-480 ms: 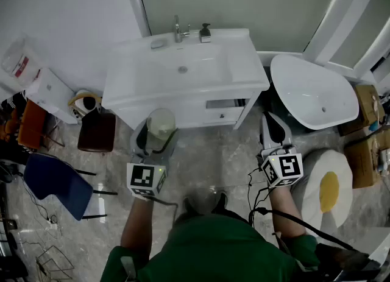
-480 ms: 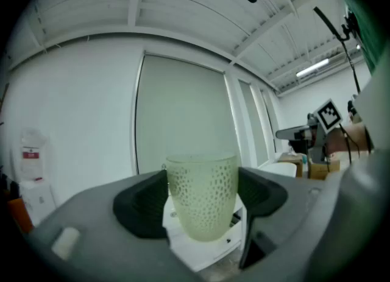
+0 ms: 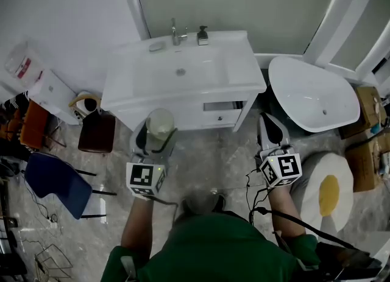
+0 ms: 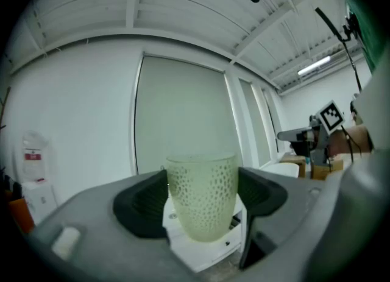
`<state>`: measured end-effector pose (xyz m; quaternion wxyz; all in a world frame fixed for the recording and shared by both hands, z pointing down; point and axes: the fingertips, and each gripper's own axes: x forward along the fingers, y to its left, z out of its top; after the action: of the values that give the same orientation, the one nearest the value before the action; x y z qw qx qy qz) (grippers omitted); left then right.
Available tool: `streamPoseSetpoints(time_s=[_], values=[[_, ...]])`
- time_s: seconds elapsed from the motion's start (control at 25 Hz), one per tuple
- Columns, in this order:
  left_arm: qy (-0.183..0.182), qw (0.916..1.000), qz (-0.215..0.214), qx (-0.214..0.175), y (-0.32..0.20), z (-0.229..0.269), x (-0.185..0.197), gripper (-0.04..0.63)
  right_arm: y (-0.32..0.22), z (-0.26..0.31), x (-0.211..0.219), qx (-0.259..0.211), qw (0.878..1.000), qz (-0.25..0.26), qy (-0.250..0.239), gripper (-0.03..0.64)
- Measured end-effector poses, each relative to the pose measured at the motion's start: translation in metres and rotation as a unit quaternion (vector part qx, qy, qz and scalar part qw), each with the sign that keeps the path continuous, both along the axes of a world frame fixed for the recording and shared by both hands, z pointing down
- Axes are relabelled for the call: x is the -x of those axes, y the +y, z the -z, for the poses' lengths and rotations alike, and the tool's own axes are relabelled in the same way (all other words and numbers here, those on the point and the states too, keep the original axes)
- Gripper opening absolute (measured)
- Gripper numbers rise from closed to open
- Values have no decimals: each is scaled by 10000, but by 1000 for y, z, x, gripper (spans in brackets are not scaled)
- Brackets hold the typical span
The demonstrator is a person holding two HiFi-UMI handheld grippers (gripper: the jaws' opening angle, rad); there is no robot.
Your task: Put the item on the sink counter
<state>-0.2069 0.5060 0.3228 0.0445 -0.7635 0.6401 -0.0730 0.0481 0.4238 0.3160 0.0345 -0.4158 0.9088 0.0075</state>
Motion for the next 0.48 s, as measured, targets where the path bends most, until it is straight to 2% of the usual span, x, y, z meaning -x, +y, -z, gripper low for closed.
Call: streamPoseSetpoints(time_s=[0.24, 0.48], values=[[189, 9997, 79, -107, -10, 9, -31, 351, -6, 8, -35, -16, 9998, 127, -169, -3], [153, 9996, 48, -219, -22, 17, -64, 351, -13, 8, -69, 30, 9994, 173, -294, -3]])
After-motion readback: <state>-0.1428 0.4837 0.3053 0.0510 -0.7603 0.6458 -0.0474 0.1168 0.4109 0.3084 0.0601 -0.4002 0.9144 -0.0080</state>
